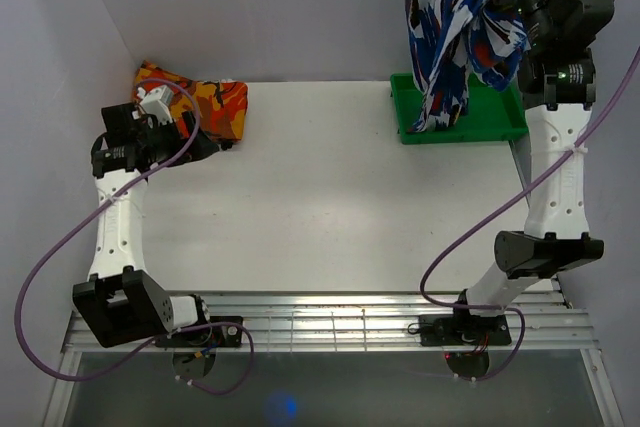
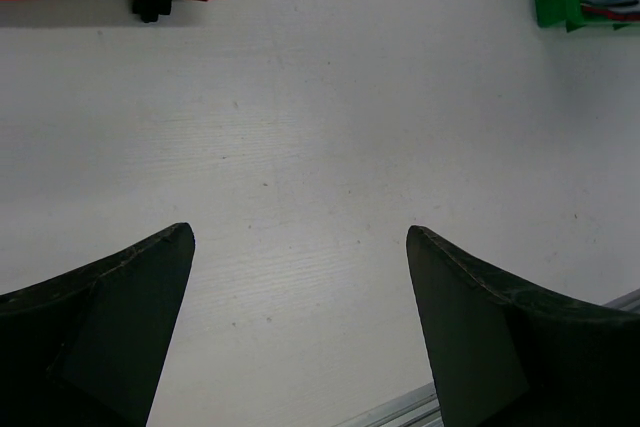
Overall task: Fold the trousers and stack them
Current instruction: Move the trousers to the center of the board
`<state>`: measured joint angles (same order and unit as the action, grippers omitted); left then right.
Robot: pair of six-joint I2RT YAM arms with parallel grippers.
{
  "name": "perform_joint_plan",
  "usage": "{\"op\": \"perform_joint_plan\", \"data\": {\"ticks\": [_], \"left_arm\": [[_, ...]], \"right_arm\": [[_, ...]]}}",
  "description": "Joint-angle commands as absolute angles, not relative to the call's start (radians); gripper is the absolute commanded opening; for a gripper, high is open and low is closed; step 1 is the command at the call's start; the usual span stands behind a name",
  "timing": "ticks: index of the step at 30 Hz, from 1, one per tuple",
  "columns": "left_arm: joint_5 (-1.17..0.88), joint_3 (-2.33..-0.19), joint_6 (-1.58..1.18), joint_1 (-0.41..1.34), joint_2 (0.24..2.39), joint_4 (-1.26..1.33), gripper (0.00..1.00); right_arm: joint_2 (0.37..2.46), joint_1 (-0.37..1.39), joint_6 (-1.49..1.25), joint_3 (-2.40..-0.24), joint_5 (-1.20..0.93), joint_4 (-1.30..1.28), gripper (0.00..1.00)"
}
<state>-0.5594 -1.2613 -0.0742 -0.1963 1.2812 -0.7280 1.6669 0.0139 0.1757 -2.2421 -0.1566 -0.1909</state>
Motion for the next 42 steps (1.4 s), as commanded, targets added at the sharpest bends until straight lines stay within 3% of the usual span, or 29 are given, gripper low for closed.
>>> {"op": "perform_joint_plan", "data": {"ticks": [1, 15, 23, 26, 35, 42], "left_arm": [[-0.667, -1.299, -0.129, -0.265, 1.269, -0.69, 0.98], [-0.885, -1.253, -0.101, -0.308, 1.204, -0.614, 0.98], [-0.972, -1.157, 0.052, -0.31, 1.187, -0.653, 0.98], [-1.028, -1.089, 0.103, -0.308, 1.158, -0.605, 0.98], [-1.023, -1.048, 0.035, -0.308, 1.17, -0.485, 0.96], [-0.988, -1.057, -0.041, -0.308, 1.172, -0.426, 0.96]], "right_arm": [[1.557, 0.101, 0.098, -2.269, -0.198, 0.103, 0.08], [1.517, 0.363, 0.018, -2.267, -0.081, 0.436, 0.08], [1.324, 0.454, 0.103, -1.584, -0.051, 0.414, 0.08], [1.31, 0.459, 0.136, -1.497, -0.003, 0.481, 0.08], [1.489, 0.459, 0.297, -1.9, 0.158, 0.609, 0.08], [1.589, 0.483, 0.29, -2.261, 0.025, 0.632, 0.08]]}}
